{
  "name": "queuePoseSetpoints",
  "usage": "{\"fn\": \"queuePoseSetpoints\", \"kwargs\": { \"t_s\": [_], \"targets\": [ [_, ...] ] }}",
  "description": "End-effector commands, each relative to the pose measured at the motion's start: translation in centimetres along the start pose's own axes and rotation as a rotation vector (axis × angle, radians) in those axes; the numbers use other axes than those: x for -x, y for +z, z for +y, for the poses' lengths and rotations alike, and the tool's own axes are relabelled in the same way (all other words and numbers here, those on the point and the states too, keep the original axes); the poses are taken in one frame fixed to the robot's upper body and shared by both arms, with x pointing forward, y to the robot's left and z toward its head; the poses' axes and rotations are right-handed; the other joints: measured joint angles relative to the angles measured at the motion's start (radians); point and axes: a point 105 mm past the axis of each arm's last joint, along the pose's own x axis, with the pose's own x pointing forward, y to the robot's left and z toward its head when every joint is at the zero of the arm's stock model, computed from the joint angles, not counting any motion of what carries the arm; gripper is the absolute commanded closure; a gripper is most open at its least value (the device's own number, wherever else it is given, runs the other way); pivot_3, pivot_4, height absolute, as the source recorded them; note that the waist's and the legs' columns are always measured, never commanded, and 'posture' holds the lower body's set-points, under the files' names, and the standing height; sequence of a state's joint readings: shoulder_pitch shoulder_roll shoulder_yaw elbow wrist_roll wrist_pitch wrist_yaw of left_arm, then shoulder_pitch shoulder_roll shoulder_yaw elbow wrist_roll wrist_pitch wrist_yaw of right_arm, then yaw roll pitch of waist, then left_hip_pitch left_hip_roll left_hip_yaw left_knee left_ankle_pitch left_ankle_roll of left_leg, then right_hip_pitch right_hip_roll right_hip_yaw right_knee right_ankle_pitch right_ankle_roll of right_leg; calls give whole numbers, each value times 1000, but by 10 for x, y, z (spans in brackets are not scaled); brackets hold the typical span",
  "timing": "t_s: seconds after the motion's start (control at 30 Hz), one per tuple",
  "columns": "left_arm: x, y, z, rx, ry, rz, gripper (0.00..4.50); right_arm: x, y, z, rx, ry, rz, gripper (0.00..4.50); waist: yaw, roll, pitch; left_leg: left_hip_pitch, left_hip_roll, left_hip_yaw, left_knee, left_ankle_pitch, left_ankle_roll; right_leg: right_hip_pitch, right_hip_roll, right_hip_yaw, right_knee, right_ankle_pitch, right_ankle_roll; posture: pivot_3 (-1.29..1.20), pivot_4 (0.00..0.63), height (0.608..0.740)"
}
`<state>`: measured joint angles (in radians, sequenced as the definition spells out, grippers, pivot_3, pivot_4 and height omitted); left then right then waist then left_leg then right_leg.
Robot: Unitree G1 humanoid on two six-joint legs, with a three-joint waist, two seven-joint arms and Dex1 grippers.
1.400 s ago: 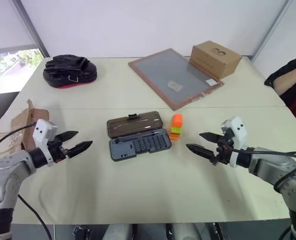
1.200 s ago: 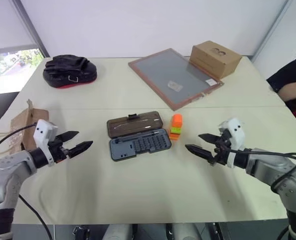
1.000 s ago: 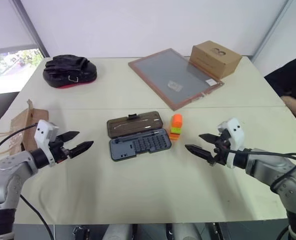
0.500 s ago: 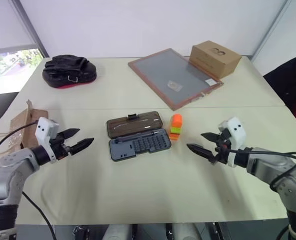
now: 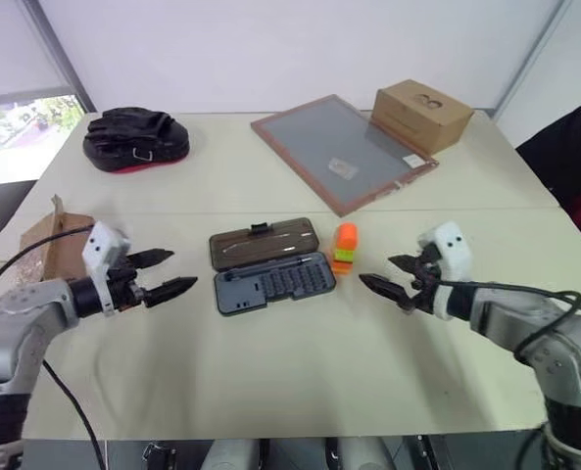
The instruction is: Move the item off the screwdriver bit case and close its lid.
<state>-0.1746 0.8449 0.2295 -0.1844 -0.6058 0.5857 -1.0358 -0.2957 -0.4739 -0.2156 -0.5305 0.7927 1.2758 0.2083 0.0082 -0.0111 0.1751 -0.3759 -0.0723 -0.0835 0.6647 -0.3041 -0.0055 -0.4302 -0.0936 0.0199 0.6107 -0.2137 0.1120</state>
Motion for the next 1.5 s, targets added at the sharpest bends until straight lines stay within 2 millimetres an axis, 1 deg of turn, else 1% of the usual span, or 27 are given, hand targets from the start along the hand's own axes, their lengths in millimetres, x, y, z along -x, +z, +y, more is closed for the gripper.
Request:
{"fn": "queuePoseSetpoints", "kwargs": {
  "t_s": [0.03,0.13,0.23,0.4,0.57,0.73,0.87,1.17,1.33,1.5],
  "targets": [
    [-5,15,-6,-40,-40,-29,26,0,14,7,-59,-48,-27,229,1,1,0,0,0,0,0,0,0,0,0,0,0,0,0,0,150,740],
    [-11,16,-9,-40,-48,-38,26,-5,19,12,-97,-60,-18,229,-1,2,1,-2,-1,0,-1,0,0,-2,0,0,0,2,3,0,150,740],
    [-15,12,-9,-30,-49,-42,26,-12,18,17,-96,-92,13,229,-4,2,1,-5,-1,0,-1,0,0,-6,2,0,1,2,3,0,150,740],
    [-18,7,-10,-15,-42,-49,26,-20,16,15,-106,-145,36,229,-9,2,1,-11,-1,0,-1,2,-2,-13,3,0,3,2,2,0,150,740],
    [-21,6,-12,-7,-34,-62,26,-27,13,13,-95,-180,58,229,-25,2,1,-11,-1,0,-1,2,-2,-13,3,0,3,2,2,0,150,740],
    [-20,1,-12,3,-16,-60,26,-33,22,11,-97,-196,44,229,-29,2,1,-11,0,1,-1,2,-3,-14,5,1,4,3,2,0,150,740],
    [-20,-3,-14,11,-13,-56,26,-36,25,16,-96,-174,47,229,-27,2,1,-11,0,1,-1,2,-3,-13,5,1,4,3,2,0,150,740],
    [-16,-8,-15,25,7,-51,26,-38,19,22,-79,-133,81,229,-27,3,1,-11,0,1,-1,2,-3,-13,5,1,4,3,2,0,150,740],
    [-19,-11,-18,35,8,-60,26,-52,21,28,-77,-125,82,229,-29,3,1,-11,0,1,-1,2,-3,-13,5,1,4,3,2,0,150,740],
    [-17,-12,-19,42,20,-62,26,-58,18,21,-83,-168,95,229,-27,3,0,-11,0,1,-1,2,-3,-14,4,1,4,3,1,0,150,740]
  ]
}}
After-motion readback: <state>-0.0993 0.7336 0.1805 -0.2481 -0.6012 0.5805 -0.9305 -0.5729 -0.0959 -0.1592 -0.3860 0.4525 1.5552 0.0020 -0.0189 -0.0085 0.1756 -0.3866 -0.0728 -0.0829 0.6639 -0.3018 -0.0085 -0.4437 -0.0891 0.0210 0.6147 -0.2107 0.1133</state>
